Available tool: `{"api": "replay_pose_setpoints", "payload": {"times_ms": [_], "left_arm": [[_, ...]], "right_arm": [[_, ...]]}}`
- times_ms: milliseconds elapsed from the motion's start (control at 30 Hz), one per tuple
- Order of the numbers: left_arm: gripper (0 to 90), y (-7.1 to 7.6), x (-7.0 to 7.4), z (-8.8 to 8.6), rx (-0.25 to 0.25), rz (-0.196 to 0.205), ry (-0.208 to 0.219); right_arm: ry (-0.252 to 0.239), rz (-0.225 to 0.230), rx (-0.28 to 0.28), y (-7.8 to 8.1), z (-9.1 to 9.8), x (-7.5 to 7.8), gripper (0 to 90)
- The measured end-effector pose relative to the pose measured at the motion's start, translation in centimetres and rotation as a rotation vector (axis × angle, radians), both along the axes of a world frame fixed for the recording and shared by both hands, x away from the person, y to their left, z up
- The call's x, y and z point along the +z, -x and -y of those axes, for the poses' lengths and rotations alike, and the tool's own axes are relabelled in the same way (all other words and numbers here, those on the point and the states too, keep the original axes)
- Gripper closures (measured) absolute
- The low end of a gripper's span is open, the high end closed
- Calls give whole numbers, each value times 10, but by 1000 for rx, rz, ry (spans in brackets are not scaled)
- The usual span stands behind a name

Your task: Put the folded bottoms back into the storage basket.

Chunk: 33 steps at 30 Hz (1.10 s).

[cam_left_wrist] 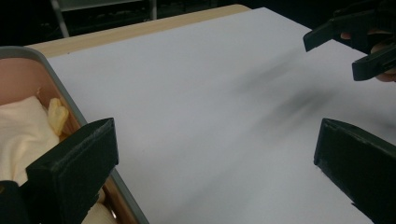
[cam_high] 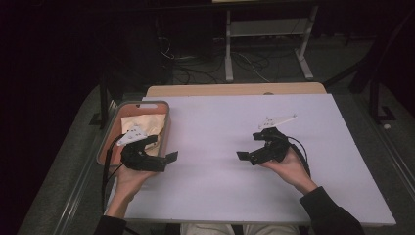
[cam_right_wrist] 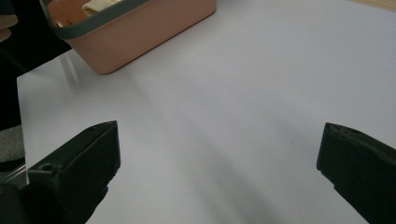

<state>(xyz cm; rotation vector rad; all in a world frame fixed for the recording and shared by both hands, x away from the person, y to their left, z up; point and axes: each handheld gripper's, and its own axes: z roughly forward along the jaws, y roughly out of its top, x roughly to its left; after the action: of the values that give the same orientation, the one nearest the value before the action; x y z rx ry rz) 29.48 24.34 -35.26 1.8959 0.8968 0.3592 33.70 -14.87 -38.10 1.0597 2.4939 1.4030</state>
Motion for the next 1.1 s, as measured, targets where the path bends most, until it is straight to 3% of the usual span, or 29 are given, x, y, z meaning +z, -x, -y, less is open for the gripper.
{"api": "replay_pose_setpoints", "payload": {"times_ms": [533, 1100], "left_arm": [[0, 11, -11, -13, 2, 16, -19], [0, 21, -25, -15, -18, 22, -5]], "right_arm": [[-3, 7, -35, 15, 29, -9, 0], [-16, 24, -90, 32, 62, -18, 0]]}}
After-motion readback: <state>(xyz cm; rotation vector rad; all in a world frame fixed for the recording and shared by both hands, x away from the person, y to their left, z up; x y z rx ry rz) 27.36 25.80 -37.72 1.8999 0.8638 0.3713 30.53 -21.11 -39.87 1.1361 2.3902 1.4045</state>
